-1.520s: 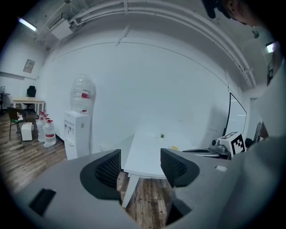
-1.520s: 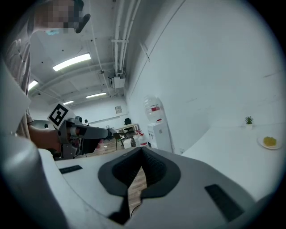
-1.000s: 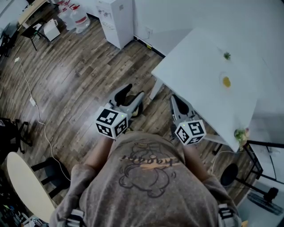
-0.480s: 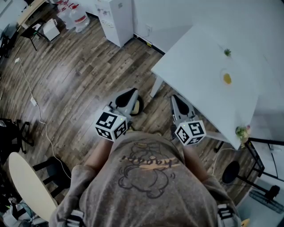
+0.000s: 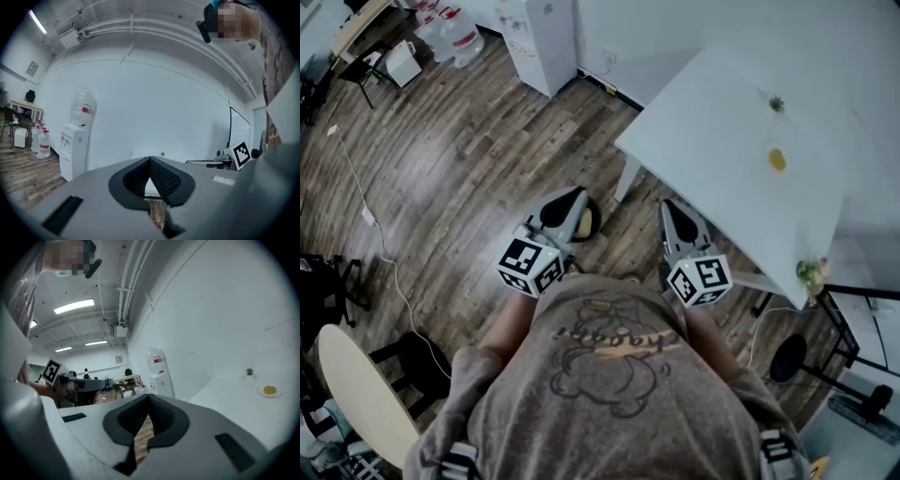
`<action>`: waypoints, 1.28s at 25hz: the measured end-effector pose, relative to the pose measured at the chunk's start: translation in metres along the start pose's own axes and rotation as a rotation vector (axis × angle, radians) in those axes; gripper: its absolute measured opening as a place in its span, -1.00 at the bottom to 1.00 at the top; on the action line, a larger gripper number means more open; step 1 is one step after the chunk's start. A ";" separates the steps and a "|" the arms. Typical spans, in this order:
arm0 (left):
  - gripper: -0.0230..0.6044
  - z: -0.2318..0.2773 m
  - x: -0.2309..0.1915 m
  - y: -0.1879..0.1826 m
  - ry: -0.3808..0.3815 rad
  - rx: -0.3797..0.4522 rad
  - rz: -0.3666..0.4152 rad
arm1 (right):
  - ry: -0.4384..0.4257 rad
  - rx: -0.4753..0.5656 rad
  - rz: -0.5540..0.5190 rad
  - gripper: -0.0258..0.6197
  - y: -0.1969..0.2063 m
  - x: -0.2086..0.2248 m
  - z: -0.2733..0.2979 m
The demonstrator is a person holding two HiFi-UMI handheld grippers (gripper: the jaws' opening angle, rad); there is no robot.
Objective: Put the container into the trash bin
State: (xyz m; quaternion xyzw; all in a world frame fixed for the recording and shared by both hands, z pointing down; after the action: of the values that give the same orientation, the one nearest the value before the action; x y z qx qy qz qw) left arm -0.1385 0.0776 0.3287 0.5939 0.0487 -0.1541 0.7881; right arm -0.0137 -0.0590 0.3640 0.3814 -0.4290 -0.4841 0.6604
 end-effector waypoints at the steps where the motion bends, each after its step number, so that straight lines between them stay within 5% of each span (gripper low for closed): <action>1: -0.92 0.001 -0.001 0.003 0.000 0.001 -0.004 | -0.003 -0.001 -0.002 -0.92 0.002 0.000 0.000; 19: -0.92 0.010 -0.029 0.061 -0.074 -0.031 -0.080 | -0.019 -0.056 -0.001 -0.92 0.040 0.006 0.006; 32: -0.92 0.013 -0.034 0.061 -0.088 -0.053 -0.077 | -0.019 -0.069 0.017 -0.92 0.045 0.006 0.017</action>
State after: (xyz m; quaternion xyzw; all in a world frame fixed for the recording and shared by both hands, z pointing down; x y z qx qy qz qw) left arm -0.1540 0.0869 0.3969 0.5630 0.0408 -0.2090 0.7986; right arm -0.0140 -0.0558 0.4125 0.3502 -0.4216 -0.4965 0.6731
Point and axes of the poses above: the fingertips, and each gripper's own axes: z forward along the fingers, x to its right, y out of its underside, the point moved 2 cm from there along -z, backward along the fingers, and after that the axes turned 11 degrees about -x, right-handed, at the moved point
